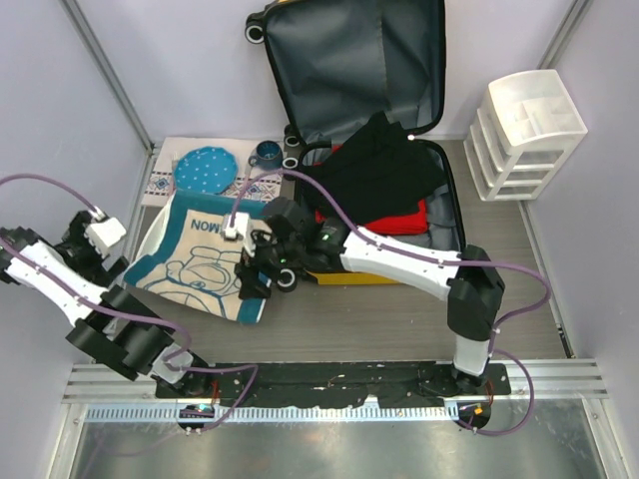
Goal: Open, take out, and arrange the luggage
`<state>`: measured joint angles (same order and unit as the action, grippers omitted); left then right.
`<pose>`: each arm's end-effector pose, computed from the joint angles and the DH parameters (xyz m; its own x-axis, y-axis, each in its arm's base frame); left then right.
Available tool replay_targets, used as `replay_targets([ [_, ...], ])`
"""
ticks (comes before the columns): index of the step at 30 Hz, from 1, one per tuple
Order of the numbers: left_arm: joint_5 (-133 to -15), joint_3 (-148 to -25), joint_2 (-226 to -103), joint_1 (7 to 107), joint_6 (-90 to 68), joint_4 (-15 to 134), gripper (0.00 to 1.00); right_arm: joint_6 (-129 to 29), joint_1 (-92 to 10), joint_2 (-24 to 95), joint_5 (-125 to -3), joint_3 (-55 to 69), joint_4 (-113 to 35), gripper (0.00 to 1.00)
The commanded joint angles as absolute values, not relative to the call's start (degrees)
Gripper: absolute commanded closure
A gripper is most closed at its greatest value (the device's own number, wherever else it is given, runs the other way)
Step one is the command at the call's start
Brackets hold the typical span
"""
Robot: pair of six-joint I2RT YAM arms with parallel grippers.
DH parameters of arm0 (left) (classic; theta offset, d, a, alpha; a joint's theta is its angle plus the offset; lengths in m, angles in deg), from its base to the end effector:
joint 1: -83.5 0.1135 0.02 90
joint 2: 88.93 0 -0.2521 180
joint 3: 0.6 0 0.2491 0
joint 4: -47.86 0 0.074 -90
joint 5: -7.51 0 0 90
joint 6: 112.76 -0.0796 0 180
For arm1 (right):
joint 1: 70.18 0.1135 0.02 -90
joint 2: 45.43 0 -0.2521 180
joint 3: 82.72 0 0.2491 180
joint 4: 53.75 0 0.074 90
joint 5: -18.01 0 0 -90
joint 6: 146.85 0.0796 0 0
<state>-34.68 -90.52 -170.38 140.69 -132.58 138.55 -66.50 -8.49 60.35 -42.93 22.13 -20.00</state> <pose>0.1830 0.1749 0.2732 -0.2979 0.7040 -0.6447 0.6780 0.6314 0.3763 0.1821 0.4195 0.2704 -0.1053 -0.5044 -0.8570 -0.9907 -0.0220 0.1346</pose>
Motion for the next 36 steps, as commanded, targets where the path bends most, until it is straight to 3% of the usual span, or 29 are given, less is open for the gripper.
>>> replay_targets([
  [1, -24.13, -97.94, -168.21, 136.79, -120.35, 155.5, 0.0, -58.53, -15.32, 53.36, -44.4, 27.89, -20.04, 0.25],
  [6, -26.07, -96.64, -163.74, 126.23, -81.09, 136.27, 0.0, -59.13, -28.4, 49.23, -46.24, 26.84, -15.23, 0.25],
  [7, -28.42, -95.41, -162.51, 121.69, -74.94, 126.58, 0.0, -59.22, -30.61, 47.66, -46.68, 25.71, -14.68, 0.25],
  [12, -35.02, -89.69, -157.84, 104.63, -54.8, 110.42, 0.0, -62.83, -41.51, 41.15, -51.5, 21.4, -9.6, 0.25],
  [20, -51.02, -94.67, -168.89, 66.83, -38.69, 95.65, 0.0, -61.59, -63.56, 36.57, -51.79, 15.16, -3.25, 0.29],
  [25, -64.03, -103.99, -183.81, 49.7, -35.08, 91.25, 0.13, -64.13, -68.24, 35.96, -50.73, 11.47, -4.74, 0.31],
  [31, -69.03, -115.16, -197.19, 43.25, -30.59, 85.27, 0.26, -64.41, -71.58, 37.36, -49.93, 10.76, -5.98, 0.32],
  [36, -71.86, -125.27, -208.19, 42.11, -28.04, 85.08, 0.22, -65.46, -72.29, 36.92, -49.14, 10.06, -5.98, 0.32],
])
